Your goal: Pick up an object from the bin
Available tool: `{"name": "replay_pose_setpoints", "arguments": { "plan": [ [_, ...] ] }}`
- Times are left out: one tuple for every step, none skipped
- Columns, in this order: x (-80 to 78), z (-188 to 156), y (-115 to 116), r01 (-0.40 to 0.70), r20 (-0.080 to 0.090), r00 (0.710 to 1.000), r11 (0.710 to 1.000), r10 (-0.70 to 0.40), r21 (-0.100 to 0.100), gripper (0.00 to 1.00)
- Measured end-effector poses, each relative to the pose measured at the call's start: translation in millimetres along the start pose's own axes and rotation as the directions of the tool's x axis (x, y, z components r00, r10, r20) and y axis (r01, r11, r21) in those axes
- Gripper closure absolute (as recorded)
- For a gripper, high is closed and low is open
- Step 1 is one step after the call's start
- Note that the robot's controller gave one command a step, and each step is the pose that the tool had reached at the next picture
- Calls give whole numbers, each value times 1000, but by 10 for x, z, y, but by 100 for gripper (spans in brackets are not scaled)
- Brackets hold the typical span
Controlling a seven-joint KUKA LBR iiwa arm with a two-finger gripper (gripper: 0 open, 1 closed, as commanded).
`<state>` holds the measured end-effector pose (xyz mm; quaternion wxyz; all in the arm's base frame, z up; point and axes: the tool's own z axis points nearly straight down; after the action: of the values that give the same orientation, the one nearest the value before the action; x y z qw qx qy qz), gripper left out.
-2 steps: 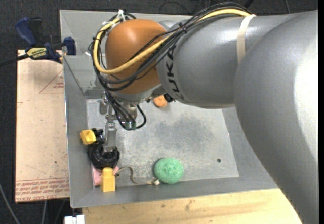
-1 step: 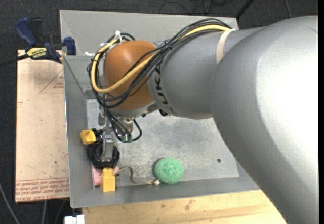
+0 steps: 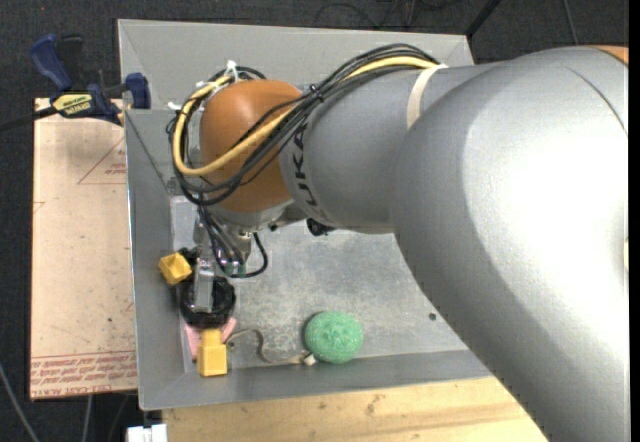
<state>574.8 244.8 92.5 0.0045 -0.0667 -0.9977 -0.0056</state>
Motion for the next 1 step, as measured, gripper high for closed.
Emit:
{"name": "replay_pose_setpoints", "arguments": {
  "plan": [
    [85, -126, -45, -1, 12, 1000, 1000, 1, 7, 100]
  ]
}}
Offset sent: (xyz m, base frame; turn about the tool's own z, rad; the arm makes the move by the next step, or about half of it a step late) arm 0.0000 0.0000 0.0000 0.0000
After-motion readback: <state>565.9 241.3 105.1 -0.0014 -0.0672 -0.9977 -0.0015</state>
